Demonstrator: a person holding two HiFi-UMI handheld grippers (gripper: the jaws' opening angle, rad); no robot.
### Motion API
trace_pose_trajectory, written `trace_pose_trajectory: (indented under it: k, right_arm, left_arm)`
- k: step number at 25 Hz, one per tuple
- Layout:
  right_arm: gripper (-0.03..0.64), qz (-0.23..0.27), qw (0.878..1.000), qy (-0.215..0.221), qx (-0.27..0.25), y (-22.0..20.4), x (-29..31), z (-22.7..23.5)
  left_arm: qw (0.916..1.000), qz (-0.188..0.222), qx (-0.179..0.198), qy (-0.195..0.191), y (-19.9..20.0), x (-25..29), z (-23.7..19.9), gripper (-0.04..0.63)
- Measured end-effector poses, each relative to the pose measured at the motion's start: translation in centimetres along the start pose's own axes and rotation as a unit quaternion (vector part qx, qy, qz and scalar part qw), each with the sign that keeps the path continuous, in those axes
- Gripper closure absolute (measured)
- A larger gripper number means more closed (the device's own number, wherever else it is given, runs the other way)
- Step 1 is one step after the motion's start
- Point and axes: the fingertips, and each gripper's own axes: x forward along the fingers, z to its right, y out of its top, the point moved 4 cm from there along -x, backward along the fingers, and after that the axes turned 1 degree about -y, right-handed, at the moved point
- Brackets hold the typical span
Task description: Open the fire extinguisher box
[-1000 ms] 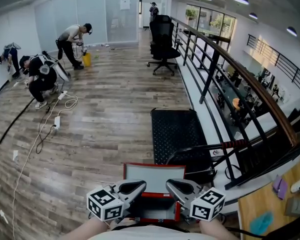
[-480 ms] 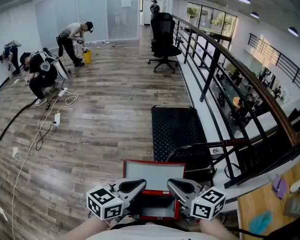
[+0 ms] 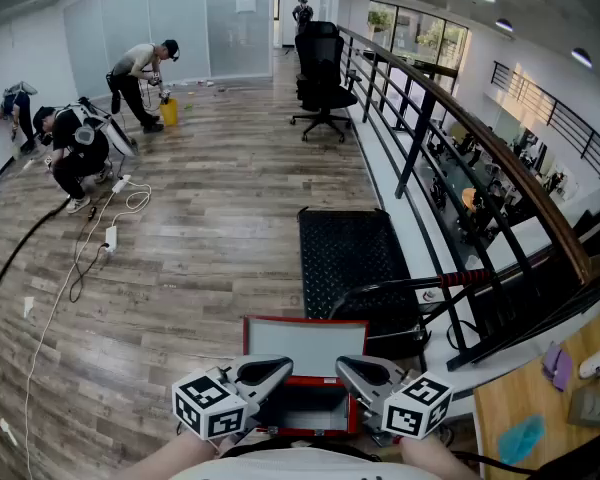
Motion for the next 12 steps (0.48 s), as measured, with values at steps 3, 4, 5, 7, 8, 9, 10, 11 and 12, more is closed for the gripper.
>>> trace_pose_trajectory:
  k: [3,4,5,7,8,9,10,11,12]
  right_arm:
    - [0.607,-0.002,1.0,0.001,0.0,-0.07,-0.01,-0.09]
    - [0.607,-0.002,1.0,0.001,0.0,-0.1,0.0,-0.12]
    - [0.607,-0.003,1.0,0.001,-0.001,-0.14,0.0,-0.15]
    - [0.607,-0.004,1.0,0.0,-0.001,-0.23,-0.02,-0.11]
    - [0.607,-0.004,1.0,0.0,-0.001,-0.26,-0.03,-0.05]
    - [0.607,-0.004,1.0,0.001,-0.001,-0.29,-0.05,0.03]
    - [0.607,-0.005,1.0,0.002,-0.001,-0.33,-0.08,0.08]
    - [0.607,-0.006,1.0,0.003,-0.003,-0.37,-0.1,0.09]
    - [0.607,-0.007,1.0,0.003,-0.005,-0.42,-0.1,0.07]
  left_arm:
    - [1.0,-0.002,0.0,-0.001,-0.08,-0.05,0.05,0.589]
    - [1.0,-0.003,0.0,-0.001,-0.1,-0.1,0.05,0.589]
    - [1.0,-0.003,0.0,-0.001,-0.11,-0.14,0.05,0.589]
    - [1.0,-0.003,0.0,-0.001,-0.13,-0.19,0.08,0.589]
    - [1.0,-0.004,0.0,-0.001,-0.15,-0.17,0.09,0.589]
    - [1.0,-0.004,0.0,-0.001,-0.19,-0.11,0.12,0.589]
    - [1.0,-0.005,0.0,-0.002,-0.23,-0.04,0.15,0.589]
    - [1.0,-0.006,0.0,-0.002,-0.28,0.01,0.19,0.589]
    - [1.0,-0.007,0.0,-0.002,-0.32,0.04,0.22,0.589]
